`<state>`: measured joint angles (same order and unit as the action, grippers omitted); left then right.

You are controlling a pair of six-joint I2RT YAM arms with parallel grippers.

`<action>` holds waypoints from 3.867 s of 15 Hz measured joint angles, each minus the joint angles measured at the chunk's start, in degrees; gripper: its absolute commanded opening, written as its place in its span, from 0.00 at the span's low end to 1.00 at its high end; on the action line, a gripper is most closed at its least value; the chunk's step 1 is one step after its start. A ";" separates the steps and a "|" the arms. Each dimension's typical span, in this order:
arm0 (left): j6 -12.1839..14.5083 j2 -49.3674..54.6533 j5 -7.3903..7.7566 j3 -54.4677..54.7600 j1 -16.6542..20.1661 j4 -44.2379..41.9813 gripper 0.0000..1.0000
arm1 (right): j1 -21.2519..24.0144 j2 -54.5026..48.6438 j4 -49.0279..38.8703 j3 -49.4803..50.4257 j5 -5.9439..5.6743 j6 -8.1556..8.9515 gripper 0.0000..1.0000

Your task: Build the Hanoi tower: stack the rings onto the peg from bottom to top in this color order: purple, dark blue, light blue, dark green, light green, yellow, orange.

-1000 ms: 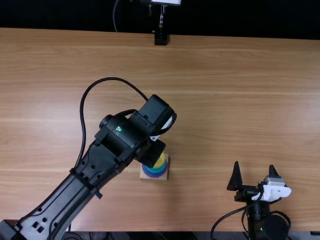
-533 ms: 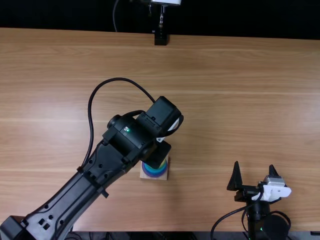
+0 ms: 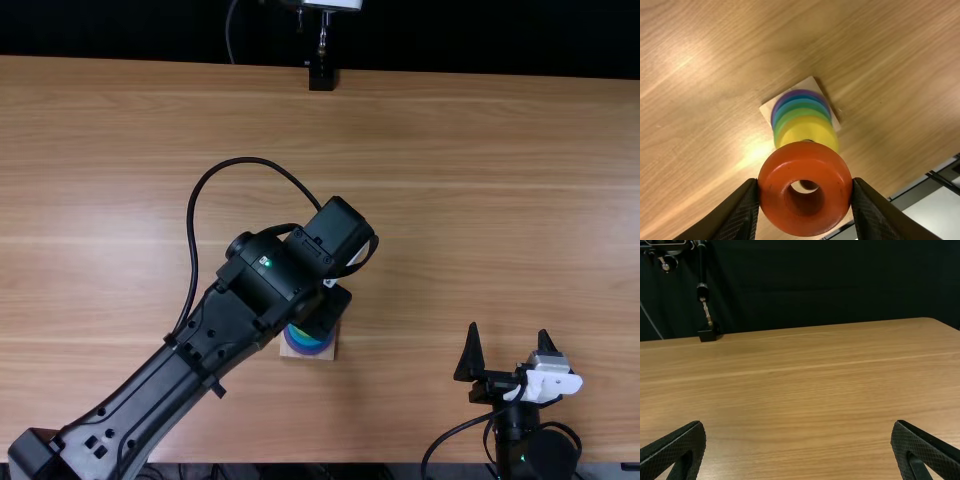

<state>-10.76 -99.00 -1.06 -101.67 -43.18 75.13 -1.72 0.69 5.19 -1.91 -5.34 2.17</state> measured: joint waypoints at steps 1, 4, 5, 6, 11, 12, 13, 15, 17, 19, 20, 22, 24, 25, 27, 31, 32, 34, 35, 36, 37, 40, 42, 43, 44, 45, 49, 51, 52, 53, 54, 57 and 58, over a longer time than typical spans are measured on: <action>0.00 0.00 -0.02 0.00 -0.33 -0.02 0.00 | 0.00 0.00 -0.02 0.00 0.00 0.02 1.00; 0.00 -0.04 0.02 0.00 -0.35 0.00 0.06 | 0.00 0.00 0.00 0.00 -0.02 0.02 1.00; 0.00 -0.04 0.00 0.00 -0.33 0.02 0.39 | 0.00 0.00 -0.02 0.00 -0.02 0.02 1.00; 0.02 -0.04 0.02 0.00 -0.33 0.02 0.76 | -0.02 0.00 0.00 0.00 -0.02 0.00 1.00; 0.00 -0.04 0.00 0.46 -0.31 0.37 1.00 | 0.00 0.00 -0.02 0.00 0.00 0.02 1.00; 0.00 -0.04 0.02 0.55 -0.24 0.09 1.00 | 0.00 0.00 -0.04 0.00 0.00 0.00 1.00; -0.02 -0.04 -0.02 0.55 0.00 -0.72 1.00 | 0.00 0.00 -0.04 0.00 -0.02 0.02 1.00; -0.02 0.07 0.26 0.55 2.78 -4.35 1.00 | 0.00 0.00 -0.07 0.00 0.00 0.02 1.00; 0.02 1.51 0.15 0.57 9.81 -12.02 1.00 | 0.00 0.00 0.00 0.00 0.00 0.00 1.00; 0.00 8.70 -0.33 3.39 17.40 -20.24 1.00 | -0.02 0.00 -0.02 0.00 0.02 0.00 1.00; 0.00 12.70 -0.50 5.86 19.69 -22.91 1.00 | 0.00 0.00 0.00 0.00 0.00 0.00 1.00; 0.00 21.24 -0.46 13.25 24.33 -31.58 1.00 | 0.00 0.00 -0.02 0.00 -0.02 0.00 1.00; 0.04 28.09 -0.44 22.77 30.34 -38.32 1.00 | 0.00 0.00 -0.02 0.00 -0.02 0.04 1.00; 0.02 32.44 -0.44 28.85 34.14 -41.31 1.00 | -0.02 0.00 0.00 0.00 -0.02 0.00 1.00; 0.00 42.07 -0.44 40.65 38.71 -49.70 1.00 | 0.00 0.00 -0.02 0.00 0.02 0.02 1.00; 0.04 60.94 -0.22 68.72 39.91 -69.57 1.00 | 0.00 0.00 -0.02 0.00 0.00 0.00 1.00; 0.04 66.05 -0.24 74.51 39.91 -70.90 1.00 | 0.00 0.00 -0.02 0.00 0.00 0.00 1.00; 0.07 73.68 -0.20 82.51 39.91 -71.71 1.00 | 0.00 0.00 0.00 0.00 0.00 0.02 1.00; 0.09 77.57 -0.17 86.29 39.91 -71.69 1.00 | 0.00 0.00 -0.02 0.00 0.00 0.00 1.00; 0.07 82.36 -0.17 90.27 39.91 -71.69 1.00 | 0.00 0.00 0.00 0.00 -0.02 0.00 1.00; 0.07 85.77 -0.17 92.63 39.91 -71.60 1.00 | 0.00 0.00 0.00 0.00 0.00 0.02 1.00; 0.04 93.66 0.00 97.07 39.91 -71.87 1.00 | 0.00 0.00 0.00 0.00 -0.02 0.02 1.00; 0.02 96.21 0.02 99.41 39.91 -71.73 1.00 | 0.00 0.00 -0.02 0.00 -0.02 0.02 1.00; 0.02 97.11 0.02 100.30 39.91 -71.67 1.00 | -0.02 0.00 -0.04 0.00 0.00 0.00 1.00; 0.07 97.96 -0.02 100.65 39.91 -71.56 1.00 | 0.00 0.00 -0.02 0.00 0.00 0.02 1.00; 0.07 98.23 0.00 100.65 39.91 -71.56 1.00 | 0.00 0.00 0.00 0.00 0.02 -0.02 1.00; 0.11 98.29 -0.02 100.65 39.91 -71.56 1.00 | 0.00 0.00 -0.02 0.00 -0.02 0.02 1.00; 0.17 98.29 0.00 100.65 39.91 -71.58 1.00 | 0.00 0.00 -0.04 0.00 -0.02 0.02 1.00; 0.28 98.29 0.00 100.65 39.91 -71.56 1.00 | 0.00 0.00 0.00 0.00 0.00 -0.02 1.00; 1.51 98.29 0.04 100.65 39.91 -71.58 1.00 | 0.00 0.00 0.00 0.00 0.02 0.02 1.00; 4.33 98.29 0.98 100.65 39.91 -71.52 1.00 | -0.02 0.00 -0.04 0.00 0.00 0.02 1.00; 12.46 98.29 5.27 100.65 39.89 -71.63 1.00 | 0.00 0.00 -0.02 0.00 0.00 0.00 1.00; 13.64 98.29 5.90 100.65 39.89 -71.67 1.00 | 0.00 0.00 -0.04 0.00 -0.02 0.02 1.00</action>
<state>2.87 -0.71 4.84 -1.02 -3.29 3.46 -1.72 0.69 5.15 -1.91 -5.37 2.20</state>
